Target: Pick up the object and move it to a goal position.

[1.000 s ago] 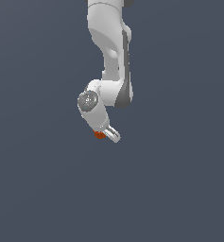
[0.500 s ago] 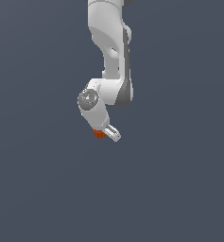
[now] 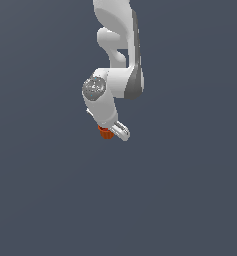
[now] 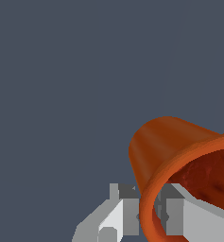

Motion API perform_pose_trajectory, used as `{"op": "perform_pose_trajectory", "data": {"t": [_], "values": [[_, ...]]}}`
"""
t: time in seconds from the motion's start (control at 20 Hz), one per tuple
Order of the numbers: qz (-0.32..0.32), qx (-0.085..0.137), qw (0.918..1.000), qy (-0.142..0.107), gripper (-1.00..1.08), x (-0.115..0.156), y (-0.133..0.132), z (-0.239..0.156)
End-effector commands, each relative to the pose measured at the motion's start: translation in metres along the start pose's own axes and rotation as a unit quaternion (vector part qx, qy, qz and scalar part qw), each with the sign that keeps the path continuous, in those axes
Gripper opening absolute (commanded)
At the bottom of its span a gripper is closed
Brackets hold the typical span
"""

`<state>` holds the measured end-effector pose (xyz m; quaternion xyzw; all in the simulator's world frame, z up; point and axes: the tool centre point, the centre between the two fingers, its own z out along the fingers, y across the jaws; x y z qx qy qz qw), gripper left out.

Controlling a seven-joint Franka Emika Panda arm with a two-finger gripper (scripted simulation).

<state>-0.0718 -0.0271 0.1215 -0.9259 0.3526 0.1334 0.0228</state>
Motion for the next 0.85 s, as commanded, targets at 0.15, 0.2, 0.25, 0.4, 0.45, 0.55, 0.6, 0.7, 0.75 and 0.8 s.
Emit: {"op": "perform_pose_trajectory", "data": {"t": [0.15, 0.2, 0.25, 0.4, 0.45, 0.55, 0.6, 0.7, 0.75, 0.8], "values": [[0.0, 0.001, 1.0, 0.001, -1.0, -0.024, 0.006, -0.039], [0.0, 0.001, 1.0, 0.001, -1.0, -0.028, 0.006, -0.044], [0.0, 0.001, 1.0, 0.001, -1.0, -0.032, 0.007, -0.05], [0.0, 0.001, 1.0, 0.001, -1.0, -0.041, 0.009, -0.064], [0.0, 0.001, 1.0, 0.001, -1.0, -0.043, 0.01, -0.068], [0.0, 0.001, 1.0, 0.001, -1.0, -0.047, 0.01, -0.074], [0.0, 0.001, 1.0, 0.001, -1.0, -0.048, 0.01, -0.077], [0.0, 0.001, 1.0, 0.001, -1.0, -0.05, 0.01, -0.08], [0.0, 0.001, 1.0, 0.001, -1.0, -0.05, 0.01, -0.081], [0.0, 0.001, 1.0, 0.001, -1.0, -0.05, 0.01, -0.081]]}}
